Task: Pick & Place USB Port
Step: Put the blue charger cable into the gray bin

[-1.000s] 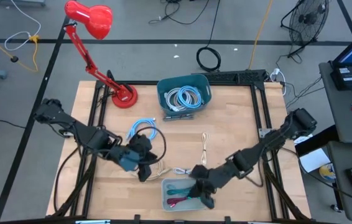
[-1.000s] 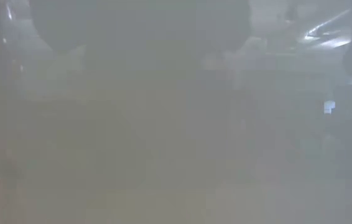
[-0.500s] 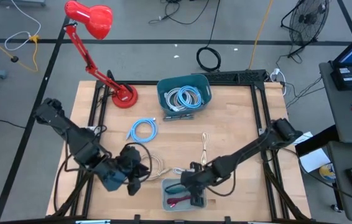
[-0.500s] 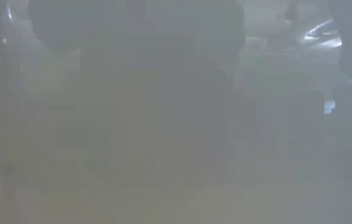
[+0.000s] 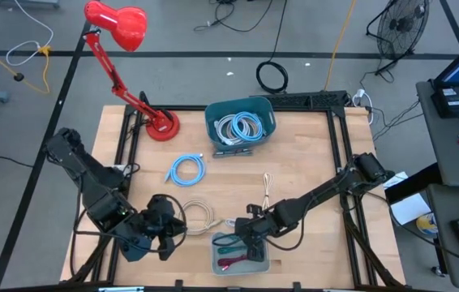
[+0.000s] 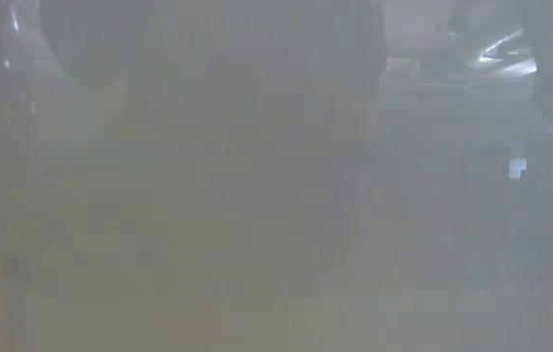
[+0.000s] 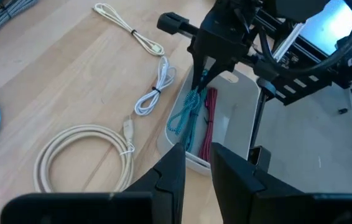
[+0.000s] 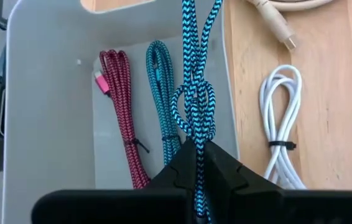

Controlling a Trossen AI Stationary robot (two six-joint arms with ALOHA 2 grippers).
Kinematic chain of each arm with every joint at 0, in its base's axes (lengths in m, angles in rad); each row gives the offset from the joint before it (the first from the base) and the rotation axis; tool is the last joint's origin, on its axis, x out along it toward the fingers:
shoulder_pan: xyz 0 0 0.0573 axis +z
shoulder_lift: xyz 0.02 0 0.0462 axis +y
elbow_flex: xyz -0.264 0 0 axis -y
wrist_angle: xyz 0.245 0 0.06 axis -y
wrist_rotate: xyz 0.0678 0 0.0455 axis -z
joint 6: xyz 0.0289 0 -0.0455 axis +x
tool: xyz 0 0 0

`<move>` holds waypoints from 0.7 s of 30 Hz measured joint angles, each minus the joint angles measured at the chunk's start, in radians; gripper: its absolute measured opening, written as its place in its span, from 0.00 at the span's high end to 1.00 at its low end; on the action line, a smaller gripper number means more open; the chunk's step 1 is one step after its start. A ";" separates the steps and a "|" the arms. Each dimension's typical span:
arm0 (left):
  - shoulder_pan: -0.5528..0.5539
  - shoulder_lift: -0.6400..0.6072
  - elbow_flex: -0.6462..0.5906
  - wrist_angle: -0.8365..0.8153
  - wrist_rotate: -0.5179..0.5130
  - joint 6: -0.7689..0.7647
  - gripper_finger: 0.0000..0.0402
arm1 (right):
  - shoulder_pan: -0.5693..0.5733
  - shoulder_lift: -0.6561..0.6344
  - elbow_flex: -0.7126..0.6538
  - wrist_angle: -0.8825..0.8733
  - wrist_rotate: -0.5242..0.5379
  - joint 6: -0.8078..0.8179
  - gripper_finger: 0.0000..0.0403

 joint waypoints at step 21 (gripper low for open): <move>-0.012 0.000 0.000 -0.002 -0.026 -0.017 0.81 | 0.007 0.010 -0.001 -0.018 -0.008 -0.005 0.98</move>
